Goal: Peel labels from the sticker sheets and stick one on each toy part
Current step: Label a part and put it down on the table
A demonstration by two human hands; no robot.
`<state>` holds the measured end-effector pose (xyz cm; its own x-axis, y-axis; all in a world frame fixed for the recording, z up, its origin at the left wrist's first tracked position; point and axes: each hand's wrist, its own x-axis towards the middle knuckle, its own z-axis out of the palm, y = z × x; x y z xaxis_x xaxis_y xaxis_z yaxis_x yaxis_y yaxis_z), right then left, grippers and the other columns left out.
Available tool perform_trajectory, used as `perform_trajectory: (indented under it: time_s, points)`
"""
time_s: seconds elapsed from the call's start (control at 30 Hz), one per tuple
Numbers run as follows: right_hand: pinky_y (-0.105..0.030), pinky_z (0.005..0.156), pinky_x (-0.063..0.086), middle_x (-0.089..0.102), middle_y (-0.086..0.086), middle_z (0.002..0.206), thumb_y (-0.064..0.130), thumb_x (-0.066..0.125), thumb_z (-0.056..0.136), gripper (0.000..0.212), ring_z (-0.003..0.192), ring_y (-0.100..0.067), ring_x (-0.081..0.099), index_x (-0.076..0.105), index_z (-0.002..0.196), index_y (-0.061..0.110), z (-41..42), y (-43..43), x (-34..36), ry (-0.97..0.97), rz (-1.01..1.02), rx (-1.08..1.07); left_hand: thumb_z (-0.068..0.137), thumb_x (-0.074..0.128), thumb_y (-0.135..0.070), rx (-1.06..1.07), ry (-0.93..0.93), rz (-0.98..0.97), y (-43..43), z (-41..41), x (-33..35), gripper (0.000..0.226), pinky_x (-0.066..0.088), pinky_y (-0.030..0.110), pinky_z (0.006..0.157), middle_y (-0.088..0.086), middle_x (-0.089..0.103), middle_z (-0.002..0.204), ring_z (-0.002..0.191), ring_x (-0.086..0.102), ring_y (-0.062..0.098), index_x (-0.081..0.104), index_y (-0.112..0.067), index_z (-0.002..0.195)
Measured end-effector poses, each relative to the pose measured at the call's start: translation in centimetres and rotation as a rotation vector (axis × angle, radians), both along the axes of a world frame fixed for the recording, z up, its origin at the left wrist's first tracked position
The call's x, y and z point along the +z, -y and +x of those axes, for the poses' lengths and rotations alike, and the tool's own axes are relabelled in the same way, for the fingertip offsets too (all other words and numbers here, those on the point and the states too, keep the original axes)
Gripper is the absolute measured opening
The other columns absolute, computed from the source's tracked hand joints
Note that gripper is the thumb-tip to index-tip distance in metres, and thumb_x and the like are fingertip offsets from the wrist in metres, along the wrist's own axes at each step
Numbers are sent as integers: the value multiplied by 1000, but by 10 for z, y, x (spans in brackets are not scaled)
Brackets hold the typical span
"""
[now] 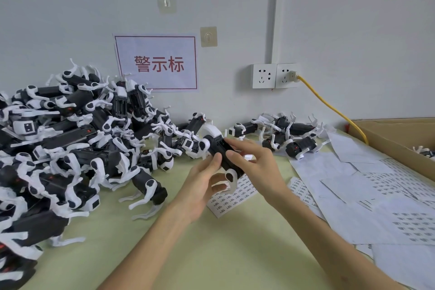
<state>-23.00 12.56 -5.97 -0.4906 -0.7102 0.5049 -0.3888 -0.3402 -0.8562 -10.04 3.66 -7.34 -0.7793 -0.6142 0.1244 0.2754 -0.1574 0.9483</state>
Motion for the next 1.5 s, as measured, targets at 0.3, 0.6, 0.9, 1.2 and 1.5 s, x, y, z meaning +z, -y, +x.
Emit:
perform_trajectory:
  time_s: [0.3,0.6,0.9,1.2,1.5]
  points:
    - [-8,104,33,55,19,145,15,55,104,36,134,12,41,65,135,30,4,0,-2,-376,58,-33,89,62,-52,8,-37,103,2,-4,-3,44,56,25,70,5,77,111,94,75,16,75,-22,119]
    - [-7,80,41,74,25,94,3,52,90,36,95,9,64,80,92,25,4,1,-11,-395,68,-155,77,68,-56,228,-205,444,33,6,2,46,46,19,43,-1,75,83,68,72,14,72,-12,91]
    - [-38,119,26,47,0,153,20,51,101,50,145,-21,36,47,150,19,-8,16,-43,-797,744,12,80,78,-31,331,-272,480,43,13,8,24,49,17,49,-3,66,79,53,57,7,69,-16,97]
    - [-32,99,26,45,7,126,44,65,93,47,126,-16,38,56,139,34,-15,19,-42,-810,742,-27,107,52,-19,363,-232,447,38,9,7,21,61,26,57,9,68,89,63,74,16,53,-8,124]
    - [-31,92,30,49,6,121,41,70,92,29,120,-15,43,64,118,31,-12,16,-38,-784,716,9,99,52,7,317,-150,187,31,10,9,15,58,33,85,10,68,88,99,76,28,57,-6,93]
